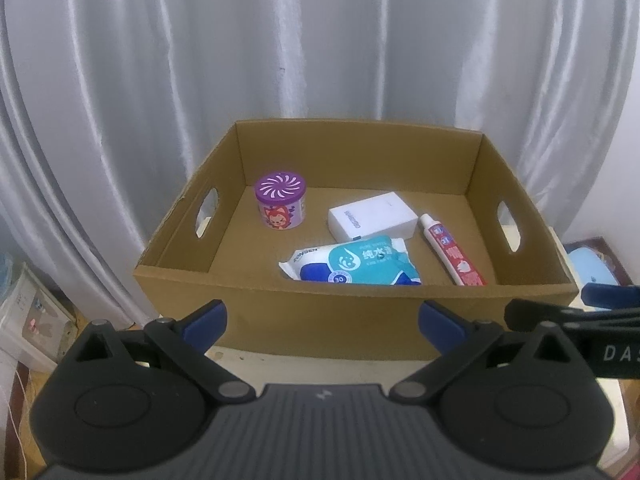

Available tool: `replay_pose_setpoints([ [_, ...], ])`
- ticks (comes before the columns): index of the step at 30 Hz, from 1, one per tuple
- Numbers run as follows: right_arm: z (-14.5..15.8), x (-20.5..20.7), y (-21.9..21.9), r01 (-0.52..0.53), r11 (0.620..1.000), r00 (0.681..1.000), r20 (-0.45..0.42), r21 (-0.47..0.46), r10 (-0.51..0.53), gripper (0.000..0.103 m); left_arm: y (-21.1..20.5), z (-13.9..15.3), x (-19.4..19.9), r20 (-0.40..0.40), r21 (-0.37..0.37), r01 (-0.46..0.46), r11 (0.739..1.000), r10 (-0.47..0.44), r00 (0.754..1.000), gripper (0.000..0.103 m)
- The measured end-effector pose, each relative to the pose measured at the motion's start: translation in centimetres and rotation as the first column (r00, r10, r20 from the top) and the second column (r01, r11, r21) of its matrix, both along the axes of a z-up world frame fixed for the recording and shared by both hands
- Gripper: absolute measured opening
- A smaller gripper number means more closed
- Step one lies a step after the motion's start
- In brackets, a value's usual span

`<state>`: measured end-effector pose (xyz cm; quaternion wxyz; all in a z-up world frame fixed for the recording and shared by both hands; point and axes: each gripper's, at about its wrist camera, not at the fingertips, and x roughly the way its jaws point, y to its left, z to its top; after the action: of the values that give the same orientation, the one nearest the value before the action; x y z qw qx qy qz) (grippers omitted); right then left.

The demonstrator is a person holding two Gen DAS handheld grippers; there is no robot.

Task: Organize objects

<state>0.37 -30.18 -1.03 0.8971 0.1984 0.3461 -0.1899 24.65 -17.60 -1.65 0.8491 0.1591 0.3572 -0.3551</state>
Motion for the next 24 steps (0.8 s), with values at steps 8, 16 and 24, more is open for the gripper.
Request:
replay_pose_setpoints([
  [8,0.20,0.01,0.21,-0.001,1.000,1.000,0.002,-0.004,0.001,0.102,0.20,0.27,-0.02,-0.003,-0.002,-0.007,1.000,0.007,1.000,0.102],
  [16,0.46,0.02,0.38,-0.002,1.000,1.000,0.004,-0.005,0.002,0.102,0.43,0.53,-0.09,0.001,0.000,-0.009,1.000,0.009,1.000,0.102],
  [24,0.72,-0.05,0.60,-0.001,1.000,1.000,0.001,-0.003,0.001,0.102,0.64,0.68,-0.15,0.002,0.002,-0.009,1.000,0.009,1.000,0.102],
])
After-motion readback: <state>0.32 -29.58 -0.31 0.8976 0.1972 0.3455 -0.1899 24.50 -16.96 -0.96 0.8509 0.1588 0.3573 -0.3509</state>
